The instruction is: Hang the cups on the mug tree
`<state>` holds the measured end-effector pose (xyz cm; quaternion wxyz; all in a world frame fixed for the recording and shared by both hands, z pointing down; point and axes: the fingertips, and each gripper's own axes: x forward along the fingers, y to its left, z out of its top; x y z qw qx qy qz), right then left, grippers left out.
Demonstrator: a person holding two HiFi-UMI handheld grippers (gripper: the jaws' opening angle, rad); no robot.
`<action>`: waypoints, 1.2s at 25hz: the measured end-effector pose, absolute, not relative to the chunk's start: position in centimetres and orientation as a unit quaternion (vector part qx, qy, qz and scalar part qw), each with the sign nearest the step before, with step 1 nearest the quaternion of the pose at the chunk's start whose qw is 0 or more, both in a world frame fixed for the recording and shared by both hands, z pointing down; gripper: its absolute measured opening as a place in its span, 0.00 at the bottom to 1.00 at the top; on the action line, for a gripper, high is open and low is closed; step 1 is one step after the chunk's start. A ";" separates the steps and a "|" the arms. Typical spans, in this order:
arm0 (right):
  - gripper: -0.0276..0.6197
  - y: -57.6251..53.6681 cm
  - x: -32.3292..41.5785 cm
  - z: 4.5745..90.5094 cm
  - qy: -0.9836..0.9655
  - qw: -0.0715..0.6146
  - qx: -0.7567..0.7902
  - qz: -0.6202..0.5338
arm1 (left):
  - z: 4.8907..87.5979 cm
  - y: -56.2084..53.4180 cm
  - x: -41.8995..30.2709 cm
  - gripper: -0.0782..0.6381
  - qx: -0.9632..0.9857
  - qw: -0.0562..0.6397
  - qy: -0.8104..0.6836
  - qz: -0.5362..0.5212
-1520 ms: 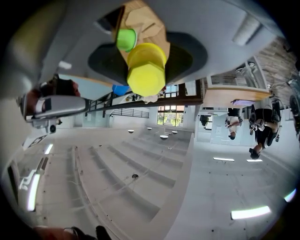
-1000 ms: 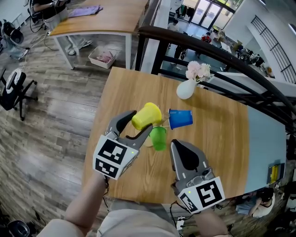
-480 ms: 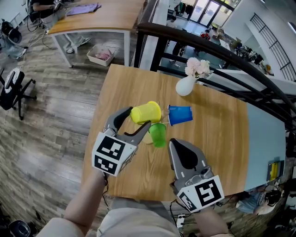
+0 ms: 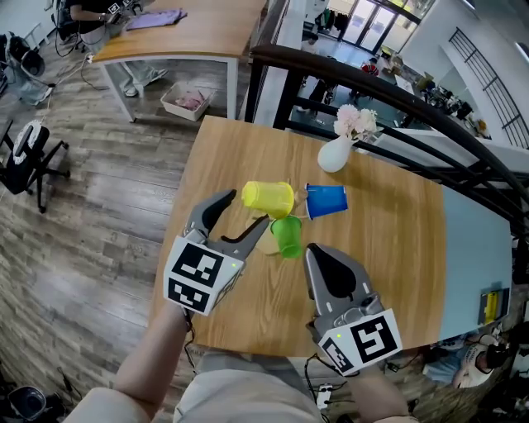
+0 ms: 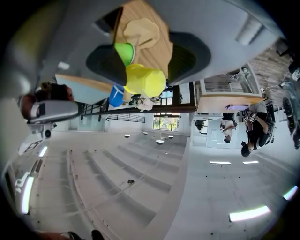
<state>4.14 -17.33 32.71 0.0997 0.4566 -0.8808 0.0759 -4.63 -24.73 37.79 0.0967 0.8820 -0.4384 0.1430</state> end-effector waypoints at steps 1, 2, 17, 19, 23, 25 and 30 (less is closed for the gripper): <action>0.04 -17.2 4.1 32.5 -0.881 0.098 0.457 0.073 | 37.4 -24.5 -4.8 0.50 0.881 0.093 -0.441 0.142; 0.04 -17.0 4.1 32.2 -0.881 0.096 0.457 0.071 | 36.9 -24.2 -5.0 0.50 0.881 0.090 -0.443 0.140; 0.04 -13.6 5.1 25.6 -0.880 0.056 0.471 0.010 | 27.8 -18.8 -6.6 0.34 0.871 0.009 -0.480 0.104; 0.04 -13.1 5.2 24.7 -0.880 0.049 0.473 0.005 | 26.6 -17.9 -6.3 0.34 0.872 0.000 -0.479 0.100; 0.04 -11.5 5.0 23.1 -0.883 0.037 0.469 -0.003 | 24.8 -16.2 -6.2 0.33 0.871 -0.016 -0.481 0.096; 0.04 -10.7 4.8 22.6 -0.885 0.035 0.465 -0.006 | 24.1 -15.2 -6.1 0.31 0.874 -0.021 -0.477 0.091; 0.04 -8.8 4.9 22.1 -0.888 0.032 0.458 -0.008 | 23.3 -12.9 -5.3 0.26 0.876 -0.027 -0.473 0.087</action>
